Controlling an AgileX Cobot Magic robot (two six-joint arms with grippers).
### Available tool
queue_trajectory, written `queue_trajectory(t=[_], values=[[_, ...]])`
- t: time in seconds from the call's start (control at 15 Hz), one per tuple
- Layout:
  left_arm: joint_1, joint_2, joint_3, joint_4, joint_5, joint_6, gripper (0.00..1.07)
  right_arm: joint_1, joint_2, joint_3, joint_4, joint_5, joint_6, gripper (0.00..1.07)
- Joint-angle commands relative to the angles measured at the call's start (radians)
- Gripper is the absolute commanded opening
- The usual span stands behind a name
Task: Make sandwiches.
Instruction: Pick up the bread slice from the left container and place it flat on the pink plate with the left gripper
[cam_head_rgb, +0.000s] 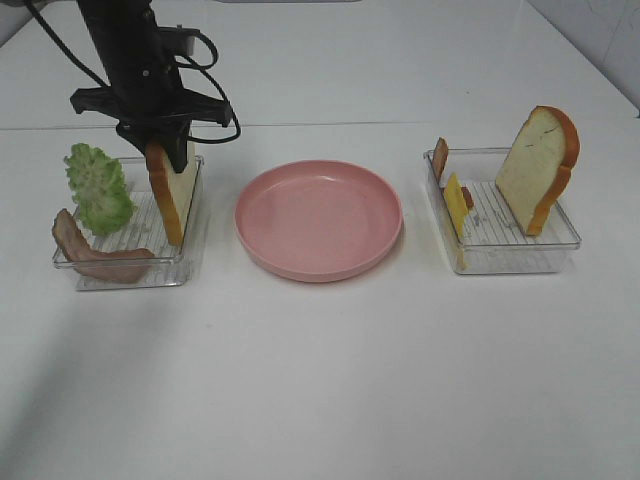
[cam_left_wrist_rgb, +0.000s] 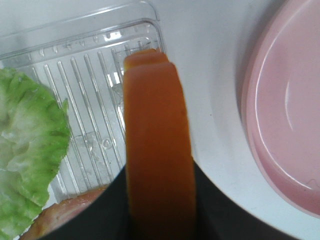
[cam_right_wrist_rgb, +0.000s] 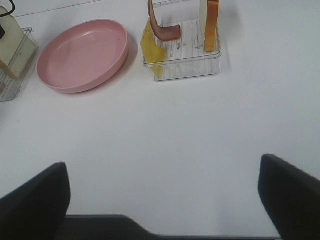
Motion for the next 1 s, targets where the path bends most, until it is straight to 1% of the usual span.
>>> queue_trajectory(t=[0.07, 0.2, 0.27, 0.33, 0.47, 0.53, 0.6, 0.73, 0.87, 1.0], values=[[0.0, -0.067, -0.005, -0.016, 0.097, -0.024, 0.0, -0.003, -0.033, -0.003, 0.0, -0.007, 0.006, 0.98], [0.0, -0.139, -0.005, -0.042, 0.097, -0.024, 0.0, -0.003, -0.033, -0.003, 0.0, -0.007, 0.006, 0.98], [-0.002, -0.182, -0.005, -0.087, 0.097, -0.024, 0.0, -0.003, -0.033, -0.003, 0.0, -0.007, 0.006, 0.98], [-0.004, -0.191, -0.005, -0.104, 0.097, -0.02, 0.0, -0.003, -0.033, -0.003, 0.0, -0.007, 0.006, 0.98], [-0.004, -0.205, -0.005, -0.221, 0.097, 0.001, 0.0, -0.003, -0.033, -0.003, 0.0, -0.007, 0.006, 0.98], [-0.004, -0.194, -0.005, -0.285, 0.095, 0.021, 0.0, -0.003, -0.033, -0.003, 0.0, -0.007, 0.006, 0.98], [-0.007, -0.178, -0.005, -0.327, 0.076, 0.04, 0.0, -0.003, -0.033, -0.003, 0.0, -0.007, 0.006, 0.98], [-0.022, -0.146, -0.005, -0.353, 0.039, 0.04, 0.0, -0.003, -0.033, -0.003, 0.0, -0.007, 0.006, 0.98], [-0.064, -0.075, -0.005, -0.387, -0.035, 0.04, 0.0, -0.003, -0.033, -0.003, 0.0, -0.007, 0.006, 0.98], [-0.088, -0.031, -0.005, -0.409, -0.091, 0.04, 0.0, -0.003, -0.033, -0.003, 0.0, -0.007, 0.006, 0.98]])
